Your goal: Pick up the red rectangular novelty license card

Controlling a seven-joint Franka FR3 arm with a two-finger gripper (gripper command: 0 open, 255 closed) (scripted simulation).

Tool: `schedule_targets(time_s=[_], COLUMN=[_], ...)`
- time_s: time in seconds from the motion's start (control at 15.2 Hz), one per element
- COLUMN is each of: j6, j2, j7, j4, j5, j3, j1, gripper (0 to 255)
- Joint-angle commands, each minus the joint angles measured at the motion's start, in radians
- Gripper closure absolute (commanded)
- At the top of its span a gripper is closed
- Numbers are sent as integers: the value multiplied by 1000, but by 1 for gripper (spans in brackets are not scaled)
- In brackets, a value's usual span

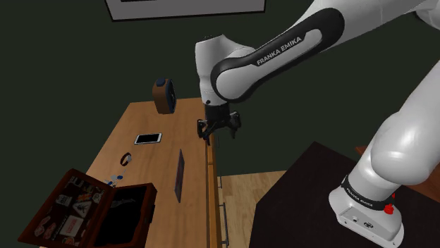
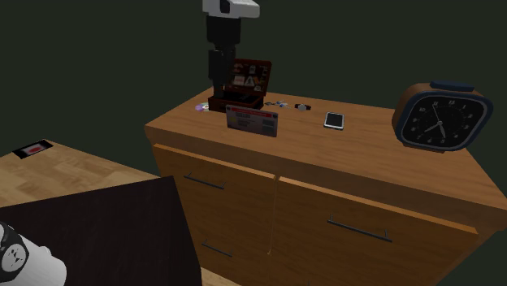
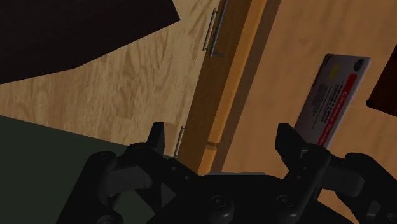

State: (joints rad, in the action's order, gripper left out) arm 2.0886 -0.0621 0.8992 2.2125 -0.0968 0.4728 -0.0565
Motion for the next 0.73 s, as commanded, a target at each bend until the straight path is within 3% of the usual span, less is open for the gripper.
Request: schedule_targets(time_s=[0.0, 0.66], j6=[23, 51], j2=[94, 513], j7=[80, 395], j4=[-66, -441], j5=[40, 221], j3=[17, -18], j1=[-6, -134], gripper=[0, 0])
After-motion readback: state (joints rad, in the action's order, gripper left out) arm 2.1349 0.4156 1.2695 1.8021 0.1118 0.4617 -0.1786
